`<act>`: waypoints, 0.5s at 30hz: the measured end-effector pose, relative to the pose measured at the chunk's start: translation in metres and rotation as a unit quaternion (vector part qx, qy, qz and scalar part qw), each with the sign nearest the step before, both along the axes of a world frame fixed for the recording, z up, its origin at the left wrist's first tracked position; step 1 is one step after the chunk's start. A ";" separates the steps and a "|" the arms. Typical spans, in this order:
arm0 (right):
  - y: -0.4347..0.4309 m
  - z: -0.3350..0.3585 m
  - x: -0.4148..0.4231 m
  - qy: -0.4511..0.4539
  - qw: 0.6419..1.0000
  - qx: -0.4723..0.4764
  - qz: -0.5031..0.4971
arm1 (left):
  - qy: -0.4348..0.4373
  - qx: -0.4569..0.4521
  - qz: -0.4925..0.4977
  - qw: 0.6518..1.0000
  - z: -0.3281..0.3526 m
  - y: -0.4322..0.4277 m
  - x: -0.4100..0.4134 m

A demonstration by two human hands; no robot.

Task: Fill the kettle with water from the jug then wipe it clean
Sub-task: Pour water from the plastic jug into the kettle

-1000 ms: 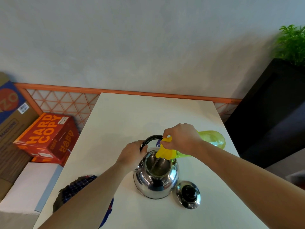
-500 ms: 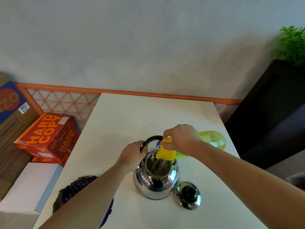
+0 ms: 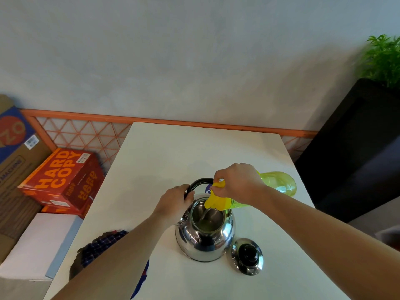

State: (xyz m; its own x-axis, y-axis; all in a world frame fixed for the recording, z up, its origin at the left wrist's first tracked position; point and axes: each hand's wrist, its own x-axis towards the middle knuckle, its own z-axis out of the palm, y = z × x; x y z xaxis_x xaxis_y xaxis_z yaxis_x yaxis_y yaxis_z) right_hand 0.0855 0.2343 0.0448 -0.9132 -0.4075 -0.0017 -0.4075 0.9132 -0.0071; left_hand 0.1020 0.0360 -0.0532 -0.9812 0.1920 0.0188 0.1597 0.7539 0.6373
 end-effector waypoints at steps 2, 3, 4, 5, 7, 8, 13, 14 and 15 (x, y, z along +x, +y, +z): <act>0.000 -0.001 0.000 0.002 1.000 0.000 0.000 | -0.002 0.001 -0.001 1.000 0.001 0.000 0.000; 0.000 -0.001 0.000 0.003 1.000 0.001 0.001 | -0.003 0.002 0.000 1.000 0.001 0.001 0.000; 0.000 -0.001 0.000 0.004 1.000 0.002 0.001 | -0.004 0.003 0.000 1.000 0.001 0.001 0.000; 0.000 -0.002 0.000 0.005 1.000 0.002 0.002 | -0.005 0.003 -0.001 1.000 0.002 0.001 0.000; 0.000 -0.002 -0.001 0.006 1.000 0.001 0.003 | -0.008 0.003 -0.002 1.000 0.001 0.001 0.000; 0.000 -0.002 -0.001 0.007 1.000 0.001 0.003 | -0.008 0.002 -0.003 1.000 0.002 0.001 0.000; 0.000 -0.003 -0.001 0.008 1.000 0.001 0.005 | -0.009 0.002 -0.003 1.000 0.002 0.001 0.000; 0.000 -0.003 -0.001 0.008 1.000 0.001 0.006 | -0.009 0.001 -0.003 1.000 0.002 0.001 0.000; 0.000 -0.003 -0.001 0.008 1.000 0.001 0.006 | -0.009 0.001 -0.002 1.000 0.002 0.001 0.000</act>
